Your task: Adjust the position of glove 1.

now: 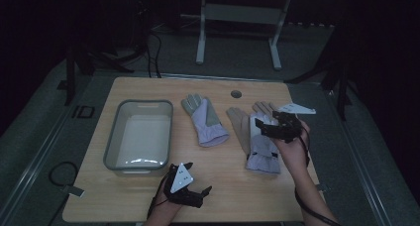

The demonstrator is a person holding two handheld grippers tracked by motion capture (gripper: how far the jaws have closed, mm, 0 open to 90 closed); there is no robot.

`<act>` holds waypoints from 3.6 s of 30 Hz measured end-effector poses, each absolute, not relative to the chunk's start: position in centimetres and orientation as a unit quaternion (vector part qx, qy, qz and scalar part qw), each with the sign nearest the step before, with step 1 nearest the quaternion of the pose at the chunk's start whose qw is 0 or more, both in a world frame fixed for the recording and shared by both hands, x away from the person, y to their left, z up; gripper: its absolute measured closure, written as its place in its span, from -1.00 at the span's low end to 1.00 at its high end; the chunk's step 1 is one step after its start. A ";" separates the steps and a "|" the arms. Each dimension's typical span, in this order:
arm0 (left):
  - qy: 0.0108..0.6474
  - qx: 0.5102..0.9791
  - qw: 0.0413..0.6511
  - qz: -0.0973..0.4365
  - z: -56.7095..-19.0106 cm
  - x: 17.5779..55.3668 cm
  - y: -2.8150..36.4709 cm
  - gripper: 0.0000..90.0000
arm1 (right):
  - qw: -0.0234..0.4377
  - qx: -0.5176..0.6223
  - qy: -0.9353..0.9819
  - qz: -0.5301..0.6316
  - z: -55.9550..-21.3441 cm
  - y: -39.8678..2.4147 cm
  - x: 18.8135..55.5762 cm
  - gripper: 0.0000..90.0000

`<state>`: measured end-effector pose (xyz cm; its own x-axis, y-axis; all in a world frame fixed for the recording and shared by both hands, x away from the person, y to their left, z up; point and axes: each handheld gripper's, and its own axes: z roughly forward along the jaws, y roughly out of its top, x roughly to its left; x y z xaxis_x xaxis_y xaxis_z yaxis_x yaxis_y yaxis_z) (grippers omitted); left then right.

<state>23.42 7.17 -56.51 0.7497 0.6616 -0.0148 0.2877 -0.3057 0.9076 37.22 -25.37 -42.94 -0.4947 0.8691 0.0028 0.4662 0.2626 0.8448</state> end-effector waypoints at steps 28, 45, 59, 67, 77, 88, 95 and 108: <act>0.298 0.785 0.512 0.180 -56.5 23.4 7.3 -0.99 | 0.152 0.407 0.824 0.365 -46.7 -12.5 45.0 -0.03; 0.302 0.782 0.516 0.173 -56.5 23.4 7.5 -0.99 | 0.143 0.378 0.867 0.291 -52.1 -9.0 48.0 0.20; 0.307 0.783 0.514 0.170 -56.5 23.6 7.5 -0.99 | 0.126 0.390 0.867 0.282 -53.9 -8.8 48.5 0.81; 0.309 0.781 0.514 0.173 -56.5 23.6 7.5 -0.99 | 0.114 0.452 0.817 0.340 -52.7 -9.7 47.0 0.97; 0.312 0.782 0.510 0.179 -56.5 23.6 7.5 -0.99 | 0.125 0.495 0.759 0.403 -48.8 -13.1 41.8 0.97; 0.310 0.783 0.510 0.179 -56.5 23.5 7.4 -0.99 | 0.121 0.533 0.728 0.415 -49.8 -15.7 34.7 0.97; 0.307 0.785 0.507 0.179 -56.5 23.5 7.4 -0.99 | 0.137 0.551 0.729 0.382 -51.8 -15.4 34.4 0.97; 0.307 0.786 0.507 0.176 -56.5 23.6 7.4 -0.99 | 0.151 0.551 0.742 0.351 -53.9 -14.7 35.1 0.73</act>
